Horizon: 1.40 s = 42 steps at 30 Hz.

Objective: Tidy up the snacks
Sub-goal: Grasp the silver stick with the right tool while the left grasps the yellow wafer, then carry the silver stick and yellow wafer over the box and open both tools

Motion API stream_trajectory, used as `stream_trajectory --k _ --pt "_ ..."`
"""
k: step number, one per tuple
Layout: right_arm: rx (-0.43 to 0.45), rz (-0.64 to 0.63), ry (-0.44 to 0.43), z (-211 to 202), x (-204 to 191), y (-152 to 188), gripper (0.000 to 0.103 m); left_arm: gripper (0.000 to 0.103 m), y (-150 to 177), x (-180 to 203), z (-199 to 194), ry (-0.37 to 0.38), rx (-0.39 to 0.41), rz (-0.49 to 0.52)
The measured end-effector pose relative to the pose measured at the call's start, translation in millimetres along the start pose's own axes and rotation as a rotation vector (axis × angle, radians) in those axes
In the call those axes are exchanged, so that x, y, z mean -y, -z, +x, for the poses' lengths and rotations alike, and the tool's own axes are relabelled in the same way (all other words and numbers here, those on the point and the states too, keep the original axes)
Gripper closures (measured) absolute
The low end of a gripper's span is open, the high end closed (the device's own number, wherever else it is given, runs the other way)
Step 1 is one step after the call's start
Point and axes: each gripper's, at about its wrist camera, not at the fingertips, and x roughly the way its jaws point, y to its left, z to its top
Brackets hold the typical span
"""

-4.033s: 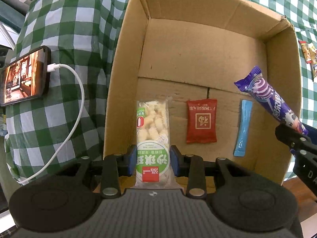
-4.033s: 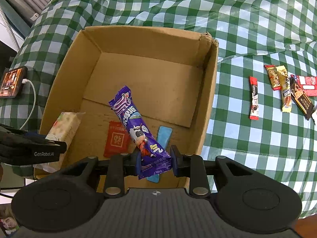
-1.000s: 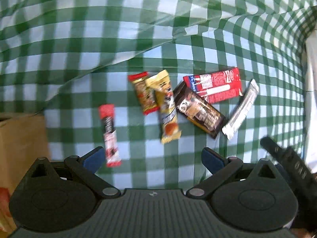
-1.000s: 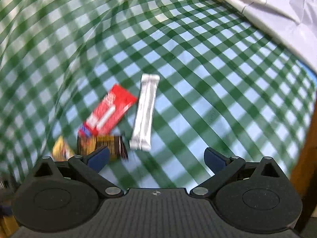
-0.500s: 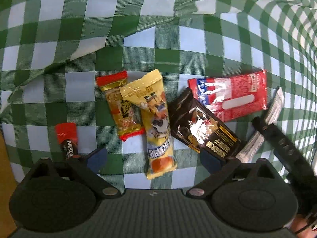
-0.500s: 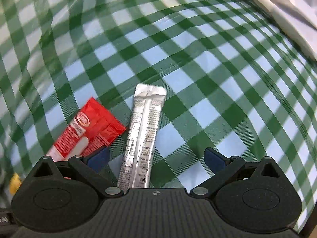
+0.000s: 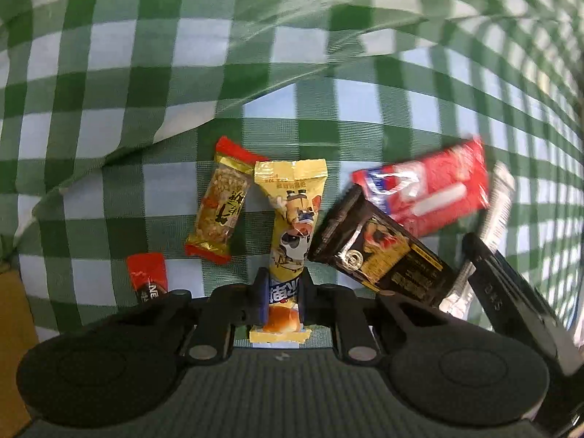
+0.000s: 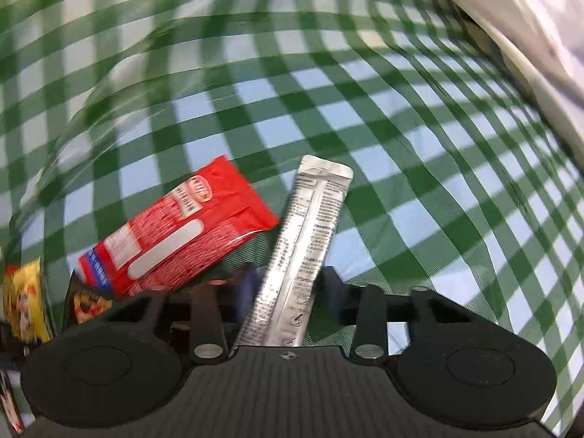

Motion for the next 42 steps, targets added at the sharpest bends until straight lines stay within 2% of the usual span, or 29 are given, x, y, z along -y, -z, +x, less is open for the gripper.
stream_trajectory --k 1,4,14,19,26,32,38,42 --pt "-0.003 -0.008 -0.005 -1 0 -1 0.076 0.088 6 1 -3 0.018 0.01 0.019" --pt "-0.036 0.029 -0.03 -10 4 0 0.083 0.088 37 0 -18 0.061 0.025 0.071" --pt "-0.055 0.123 -0.026 -77 2 67 0.085 0.088 128 -20 -94 0.244 0.087 0.175" --pt "-0.048 0.167 -0.029 -111 -6 94 0.085 0.088 167 -43 -136 0.288 0.16 0.224" --pt "0.024 0.175 -0.096 -164 -35 124 0.085 0.088 216 -85 -182 0.317 0.271 0.262" --pt "0.089 0.169 -0.161 -203 -57 151 0.085 0.088 258 -103 -210 0.361 0.362 0.296" --pt "0.163 0.152 -0.231 -251 -66 183 0.085 0.088 319 -120 -246 0.397 0.501 0.296" --pt "0.23 0.133 -0.302 -291 -71 212 0.085 0.088 373 -132 -272 0.374 0.626 0.281"
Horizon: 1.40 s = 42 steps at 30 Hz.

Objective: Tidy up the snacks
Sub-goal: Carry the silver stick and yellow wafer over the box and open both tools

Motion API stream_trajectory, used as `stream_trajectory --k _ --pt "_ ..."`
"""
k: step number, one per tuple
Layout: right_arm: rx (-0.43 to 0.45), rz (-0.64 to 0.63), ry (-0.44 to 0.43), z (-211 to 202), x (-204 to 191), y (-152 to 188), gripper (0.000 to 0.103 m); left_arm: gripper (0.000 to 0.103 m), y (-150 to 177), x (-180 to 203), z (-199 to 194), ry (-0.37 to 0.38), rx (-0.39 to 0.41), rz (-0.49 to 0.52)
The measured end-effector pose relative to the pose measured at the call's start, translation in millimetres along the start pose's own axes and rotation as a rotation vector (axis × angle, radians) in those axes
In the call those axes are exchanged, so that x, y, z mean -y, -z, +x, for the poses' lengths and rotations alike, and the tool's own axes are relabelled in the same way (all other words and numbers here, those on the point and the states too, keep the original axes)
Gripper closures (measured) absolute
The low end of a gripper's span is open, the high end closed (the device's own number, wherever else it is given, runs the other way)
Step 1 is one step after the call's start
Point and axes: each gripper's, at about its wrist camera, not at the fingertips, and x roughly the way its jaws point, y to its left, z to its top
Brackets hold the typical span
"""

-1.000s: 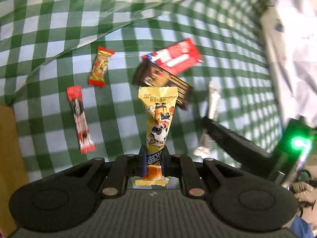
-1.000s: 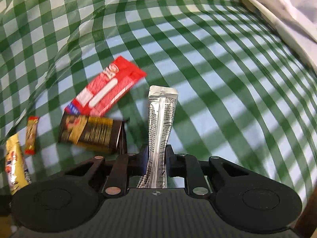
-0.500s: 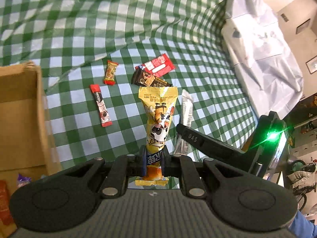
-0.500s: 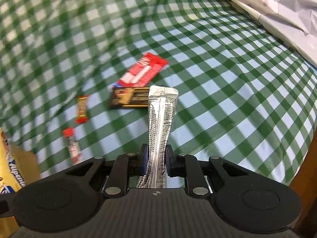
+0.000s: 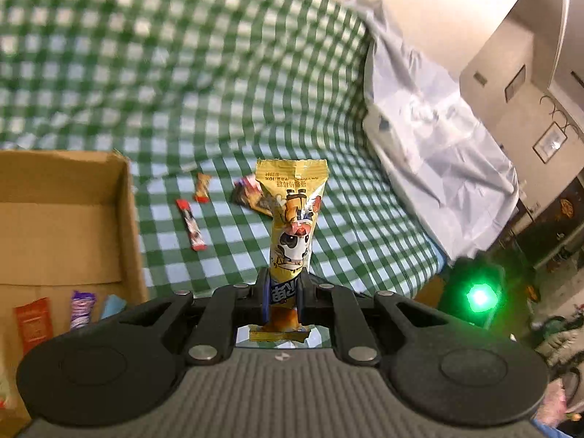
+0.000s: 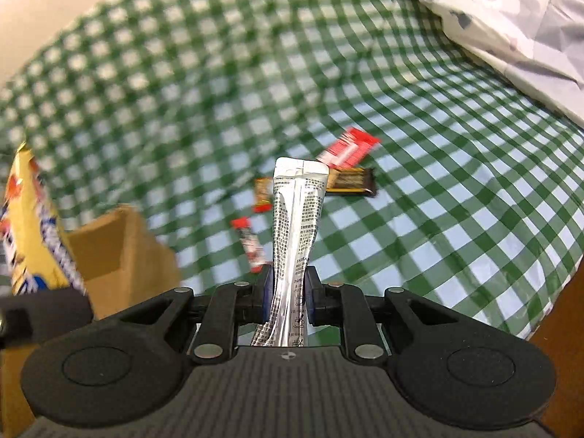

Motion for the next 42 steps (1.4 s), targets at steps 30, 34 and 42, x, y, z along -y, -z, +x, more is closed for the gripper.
stream_trajectory --k 30,34,42 --pt "0.112 -0.108 -0.384 -176 -56 100 0.085 0.089 89 -20 -173 -0.319 0.18 -0.072" --pt "0.096 -0.129 -0.374 -163 -63 99 0.084 0.089 79 -35 -167 -0.35 0.195 -0.06" --pt "0.048 -0.176 -0.362 -131 -84 91 0.084 0.089 63 -68 -138 -0.388 0.147 -0.082"
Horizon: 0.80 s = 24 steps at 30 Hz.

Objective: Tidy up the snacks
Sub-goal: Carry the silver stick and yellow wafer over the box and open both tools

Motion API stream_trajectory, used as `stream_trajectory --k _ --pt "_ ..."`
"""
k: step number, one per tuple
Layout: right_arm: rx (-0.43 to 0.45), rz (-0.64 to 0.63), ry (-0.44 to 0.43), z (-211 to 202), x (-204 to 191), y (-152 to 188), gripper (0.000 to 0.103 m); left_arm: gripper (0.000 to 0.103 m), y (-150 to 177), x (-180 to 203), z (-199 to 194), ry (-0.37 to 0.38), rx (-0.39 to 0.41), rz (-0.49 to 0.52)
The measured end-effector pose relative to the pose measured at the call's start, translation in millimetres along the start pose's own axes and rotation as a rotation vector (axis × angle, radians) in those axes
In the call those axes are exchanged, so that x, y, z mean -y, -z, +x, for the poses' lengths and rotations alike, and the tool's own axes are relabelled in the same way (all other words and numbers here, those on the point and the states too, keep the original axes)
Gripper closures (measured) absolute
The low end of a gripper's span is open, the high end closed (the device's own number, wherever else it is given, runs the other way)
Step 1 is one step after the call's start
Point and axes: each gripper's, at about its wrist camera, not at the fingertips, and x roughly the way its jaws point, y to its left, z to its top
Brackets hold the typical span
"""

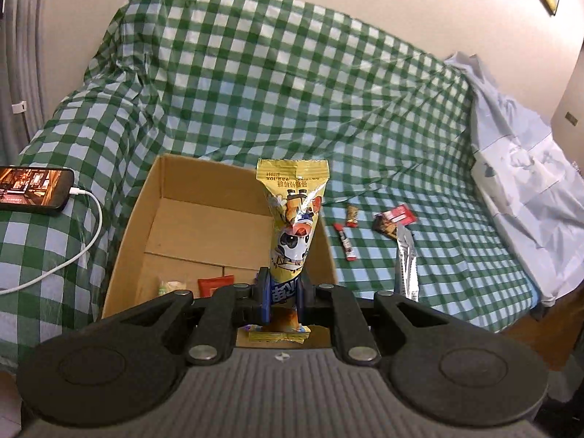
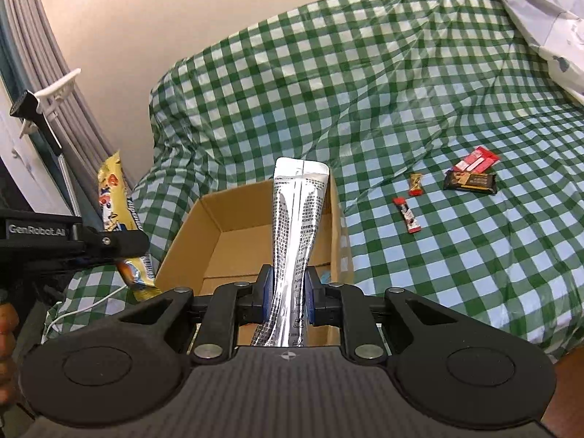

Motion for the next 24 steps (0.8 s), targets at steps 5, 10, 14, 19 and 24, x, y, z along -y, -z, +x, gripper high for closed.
stream_trajectory --k 5,10,14,19,24 --pt "-0.034 -0.017 0.004 23 -4 -6 0.084 0.089 -5 -10 30 -0.008 -0.049 -0.01" --pt "-0.067 -0.028 0.016 46 -7 -13 0.084 0.089 -10 -22 62 -0.019 -0.095 -0.023" --pt "-0.091 -0.032 0.026 67 -6 -16 0.084 0.089 -12 -30 85 -0.039 -0.116 -0.016" --pt "-0.12 -0.037 0.04 94 -4 -14 0.084 0.089 -9 -41 114 -0.06 -0.156 -0.006" --pt "-0.152 -0.038 0.05 120 -1 -11 0.084 0.089 -2 -49 143 -0.081 -0.2 -0.003"
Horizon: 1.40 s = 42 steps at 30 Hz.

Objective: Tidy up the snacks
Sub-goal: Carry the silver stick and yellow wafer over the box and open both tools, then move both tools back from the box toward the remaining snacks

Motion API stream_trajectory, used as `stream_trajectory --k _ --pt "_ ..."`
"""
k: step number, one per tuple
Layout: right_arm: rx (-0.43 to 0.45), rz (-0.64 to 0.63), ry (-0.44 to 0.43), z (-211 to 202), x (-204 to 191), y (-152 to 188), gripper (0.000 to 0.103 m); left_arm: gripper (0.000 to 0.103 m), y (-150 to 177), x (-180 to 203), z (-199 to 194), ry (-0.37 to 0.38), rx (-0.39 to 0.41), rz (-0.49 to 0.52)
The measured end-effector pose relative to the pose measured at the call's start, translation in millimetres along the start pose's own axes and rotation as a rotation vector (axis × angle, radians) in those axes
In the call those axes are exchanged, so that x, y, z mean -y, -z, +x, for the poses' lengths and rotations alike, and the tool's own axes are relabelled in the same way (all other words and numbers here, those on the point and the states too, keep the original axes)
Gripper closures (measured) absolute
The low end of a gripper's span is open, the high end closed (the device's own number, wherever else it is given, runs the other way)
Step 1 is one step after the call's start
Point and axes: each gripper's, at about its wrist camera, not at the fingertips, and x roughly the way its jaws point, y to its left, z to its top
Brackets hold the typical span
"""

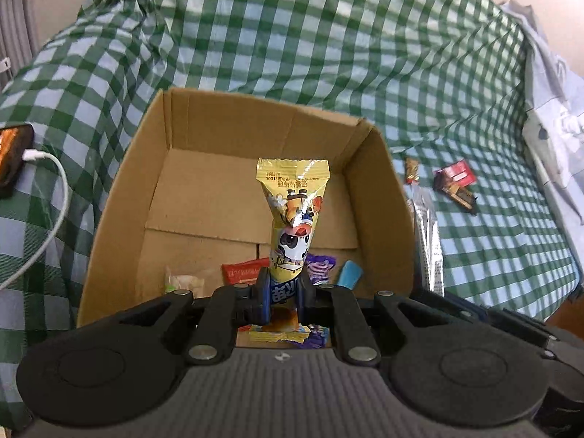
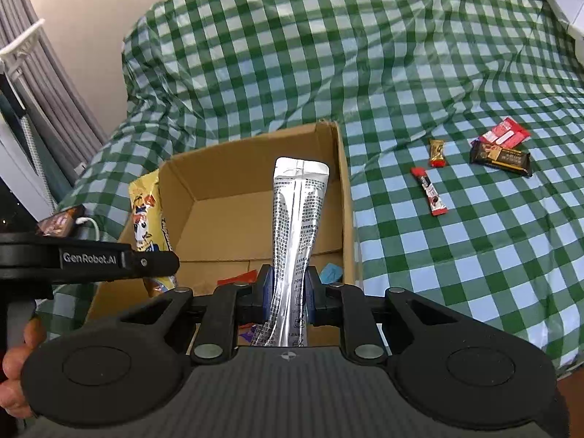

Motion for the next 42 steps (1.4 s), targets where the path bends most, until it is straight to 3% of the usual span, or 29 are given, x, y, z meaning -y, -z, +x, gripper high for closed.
stream_trajectory --k 12,13,14,15,16,18,22,24,33,42 --pt "-0.043 -0.01 0.026 38 2 -5 0.081 0.085 -4 -6 46 -0.059 -0.087 0.014" --pt "-0.044 -0.007 0.028 41 2 -5 0.077 0.078 -5 -7 49 -0.053 -0.094 0.013" --pt "-0.045 -0.004 0.032 43 3 -6 0.077 0.044 -6 -8 50 -0.038 -0.099 0.019" --pt "-0.048 -0.001 0.034 45 3 -6 0.07 0.009 -6 -9 49 -0.034 -0.096 0.024" --pt "-0.057 0.003 0.031 46 4 -8 0.056 0.002 -6 -11 44 -0.075 -0.073 0.014" --pt "-0.067 0.019 0.007 44 4 -9 0.047 0.0 -2 -16 30 -0.127 0.003 0.0" --pt "-0.067 0.03 -0.055 21 2 -6 0.016 0.0 11 -26 7 -0.143 -0.033 -0.019" --pt "-0.055 0.029 -0.042 2 -3 4 0.007 0.0 24 -30 -8 -0.16 -0.029 -0.041" --pt "0.077 -0.17 0.014 -73 -35 48 0.004 0.0 85 -19 -77 -0.235 0.012 -0.033" --pt "0.138 -0.216 -0.007 -120 -52 72 0.002 0.0 111 -3 -130 -0.23 0.126 0.007"
